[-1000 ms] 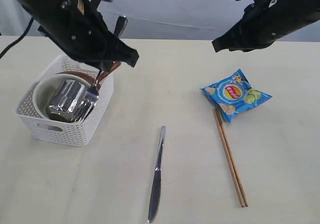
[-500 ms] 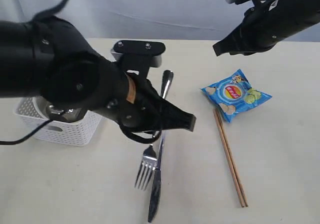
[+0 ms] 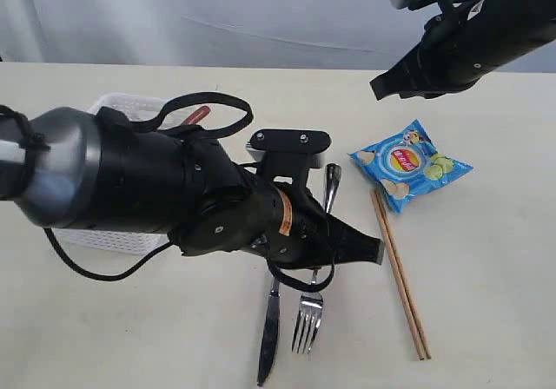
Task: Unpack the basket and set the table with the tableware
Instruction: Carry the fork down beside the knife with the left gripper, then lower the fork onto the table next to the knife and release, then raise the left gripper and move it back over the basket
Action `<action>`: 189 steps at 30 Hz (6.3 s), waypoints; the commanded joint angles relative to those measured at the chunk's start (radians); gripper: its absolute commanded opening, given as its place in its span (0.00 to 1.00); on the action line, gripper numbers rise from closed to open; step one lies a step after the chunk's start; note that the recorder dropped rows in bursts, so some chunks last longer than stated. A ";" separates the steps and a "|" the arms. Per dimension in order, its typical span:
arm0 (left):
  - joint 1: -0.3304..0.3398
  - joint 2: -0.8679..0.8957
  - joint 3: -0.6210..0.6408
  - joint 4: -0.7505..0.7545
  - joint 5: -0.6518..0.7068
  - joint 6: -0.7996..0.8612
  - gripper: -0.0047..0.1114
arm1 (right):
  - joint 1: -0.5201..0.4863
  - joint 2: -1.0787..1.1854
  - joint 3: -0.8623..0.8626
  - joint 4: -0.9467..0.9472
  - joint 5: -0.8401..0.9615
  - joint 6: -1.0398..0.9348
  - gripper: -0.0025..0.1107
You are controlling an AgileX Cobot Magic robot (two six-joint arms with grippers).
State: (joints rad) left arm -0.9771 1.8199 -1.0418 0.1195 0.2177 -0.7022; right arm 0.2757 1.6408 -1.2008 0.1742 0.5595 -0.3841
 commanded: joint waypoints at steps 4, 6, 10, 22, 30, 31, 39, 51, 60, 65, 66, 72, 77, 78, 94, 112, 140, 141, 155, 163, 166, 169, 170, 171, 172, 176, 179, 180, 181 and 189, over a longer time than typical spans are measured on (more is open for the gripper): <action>-0.005 0.018 0.005 0.015 -0.052 0.015 0.04 | -0.007 -0.007 0.004 -0.009 0.005 0.000 0.02; -0.005 0.019 0.005 0.034 -0.059 0.018 0.04 | -0.007 -0.007 0.004 -0.009 0.005 0.000 0.02; 0.036 0.020 0.005 0.034 -0.027 0.021 0.04 | -0.007 -0.007 0.004 -0.006 0.005 0.000 0.02; 0.056 0.086 0.005 0.040 -0.060 0.045 0.04 | -0.007 -0.007 0.004 -0.003 0.009 0.003 0.02; 0.094 0.086 0.005 0.079 -0.025 0.052 0.04 | -0.007 -0.007 0.004 -0.003 0.009 0.003 0.02; 0.106 0.086 0.005 0.086 -0.025 0.052 0.04 | -0.007 -0.007 0.004 -0.003 0.011 0.003 0.02; 0.127 0.086 0.005 0.093 -0.239 0.104 0.04 | -0.007 -0.007 0.004 0.006 0.011 0.000 0.02; 0.188 0.088 0.005 0.093 -0.325 0.131 0.04 | -0.007 -0.007 0.004 0.008 0.007 0.000 0.02; 0.186 0.102 0.005 0.093 -0.347 0.151 0.04 | -0.007 -0.007 0.004 0.008 -0.001 0.000 0.02; 0.186 0.142 0.005 0.093 -0.356 0.156 0.04 | -0.007 -0.007 0.004 0.008 -0.003 0.003 0.02; 0.186 0.146 0.005 0.093 -0.365 0.156 0.04 | -0.007 -0.007 0.004 0.008 -0.005 0.003 0.02; 0.191 0.149 0.005 0.093 -0.360 0.165 0.04 | -0.007 -0.007 0.004 0.008 -0.005 0.003 0.02; 0.215 0.149 0.005 0.093 -0.299 0.179 0.04 | -0.007 -0.007 0.004 0.008 -0.005 0.003 0.02; 0.224 0.149 0.005 0.093 -0.286 0.179 0.04 | -0.007 -0.007 0.004 0.008 -0.005 0.003 0.02; 0.246 0.112 0.005 0.093 -0.184 0.201 0.04 | -0.007 -0.007 0.004 0.012 -0.009 0.003 0.02; 0.121 0.009 0.005 -0.012 0.173 0.201 0.04 | -0.007 -0.007 0.004 0.022 -0.005 0.003 0.02; 0.106 0.104 -0.003 -0.102 0.146 0.180 0.15 | -0.007 -0.007 0.004 0.028 0.005 0.005 0.02; 0.106 0.104 -0.003 -0.102 0.146 0.180 0.20 | -0.007 -0.007 0.004 0.028 0.005 0.005 0.02; 0.106 0.071 -0.016 -0.052 0.109 0.180 0.33 | -0.007 -0.007 0.004 0.031 0.005 0.001 0.02; 0.106 -0.078 -0.026 0.113 0.145 0.175 0.33 | -0.007 -0.007 0.004 0.035 0.005 0.001 0.02; 0.106 -0.144 -0.026 0.223 0.193 0.156 0.33 | -0.007 -0.007 0.004 0.039 0.005 0.001 0.02; 0.108 -0.221 -0.026 0.361 0.254 0.095 0.33 | -0.007 -0.007 0.004 0.049 0.003 0.001 0.02; 0.117 -0.248 -0.026 0.418 0.281 0.062 0.33 | -0.007 -0.007 0.004 0.049 0.003 0.001 0.02; 0.128 -0.275 -0.026 0.457 0.310 0.039 0.33 | -0.007 -0.007 0.004 0.054 0.003 0.001 0.02; 0.145 -0.301 -0.026 0.493 0.340 0.020 0.33 | -0.007 -0.007 0.004 0.054 0.003 0.003 0.02; 0.255 -0.367 -0.024 0.549 0.425 -0.004 0.33 | -0.007 -0.007 0.004 0.066 0.006 0.008 0.02; 0.349 -0.379 -0.024 0.535 0.392 -0.004 0.33 | -0.007 -0.007 0.004 0.086 0.006 0.007 0.02; 0.375 -0.375 -0.024 0.527 0.363 0.002 0.33 | -0.007 -0.006 0.004 0.088 0.006 0.007 0.02; 0.396 -0.364 -0.024 0.521 0.336 0.013 0.33 | -0.007 -0.004 0.004 0.091 0.006 0.007 0.02; 0.442 -0.254 -0.024 0.521 0.238 0.149 0.36 | -0.007 0.008 0.004 0.091 0.001 0.003 0.02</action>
State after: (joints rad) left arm -0.5425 1.5267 -1.0646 0.6472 0.4854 -0.6053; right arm 0.2757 1.6465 -1.2008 0.2563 0.5628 -0.3806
